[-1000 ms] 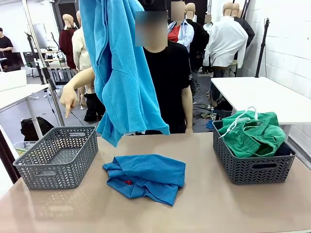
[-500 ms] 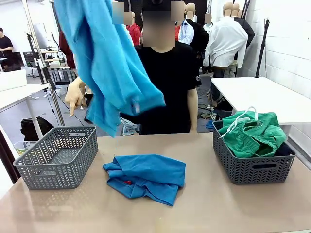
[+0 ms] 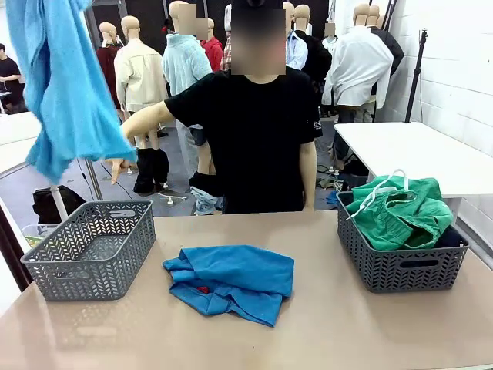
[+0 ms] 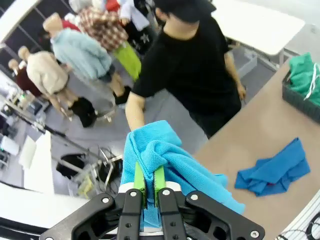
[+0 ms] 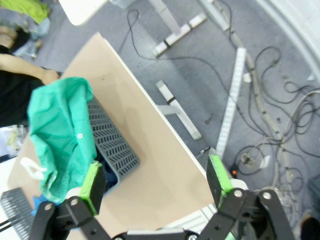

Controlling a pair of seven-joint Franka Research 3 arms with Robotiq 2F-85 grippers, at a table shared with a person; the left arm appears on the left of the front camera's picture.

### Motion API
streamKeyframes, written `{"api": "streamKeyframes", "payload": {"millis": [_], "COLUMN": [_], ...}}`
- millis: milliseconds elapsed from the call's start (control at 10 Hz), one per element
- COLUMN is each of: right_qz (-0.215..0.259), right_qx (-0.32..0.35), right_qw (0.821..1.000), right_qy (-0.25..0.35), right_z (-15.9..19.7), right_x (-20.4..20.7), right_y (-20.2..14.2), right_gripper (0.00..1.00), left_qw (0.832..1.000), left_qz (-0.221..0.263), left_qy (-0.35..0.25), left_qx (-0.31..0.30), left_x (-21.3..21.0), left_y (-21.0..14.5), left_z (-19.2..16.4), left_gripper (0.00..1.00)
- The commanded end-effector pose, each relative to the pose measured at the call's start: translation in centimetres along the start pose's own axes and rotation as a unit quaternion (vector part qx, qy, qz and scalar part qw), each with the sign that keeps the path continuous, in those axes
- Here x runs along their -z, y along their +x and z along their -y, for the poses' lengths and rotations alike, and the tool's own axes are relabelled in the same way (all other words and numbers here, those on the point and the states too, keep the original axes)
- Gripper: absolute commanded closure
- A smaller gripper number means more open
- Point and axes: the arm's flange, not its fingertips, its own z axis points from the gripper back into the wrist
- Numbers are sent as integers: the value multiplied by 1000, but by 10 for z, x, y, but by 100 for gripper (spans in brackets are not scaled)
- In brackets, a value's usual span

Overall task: Sort the tops and bottoms.
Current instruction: Sort the clothes according to human instructions.

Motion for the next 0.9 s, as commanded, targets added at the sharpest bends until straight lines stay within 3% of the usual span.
{"api": "streamKeyframes", "payload": {"millis": [0, 400, 500, 600, 800], "right_qz": [-3, -3, -3, -3, -3], "right_qx": [-7, -7, -7, -7, -7], "right_qw": [1000, 1000, 1000, 1000, 1000], "right_qy": [-7, -7, -7, -7, -7], "right_z": [1, 1, 1, 1, 1], "right_x": [0, 0, 0, 0, 0], "right_y": [-1, -1, -1, -1, -1], "right_gripper": [0, 0, 0, 0, 0], "left_qw": [999, 995, 989, 995, 995], "left_qz": [-48, -64, -80, -78, -78], "left_qy": [-16, -26, -14, -44, -44], "left_qx": [-4, -70, -125, -46, -46], "left_x": [8, 31, 42, 31, 31], "left_y": [-51, -134, -142, -117, -117], "left_z": [21, 51, 64, 35, 35], "left_gripper": [100, 100, 100, 100, 100]}}
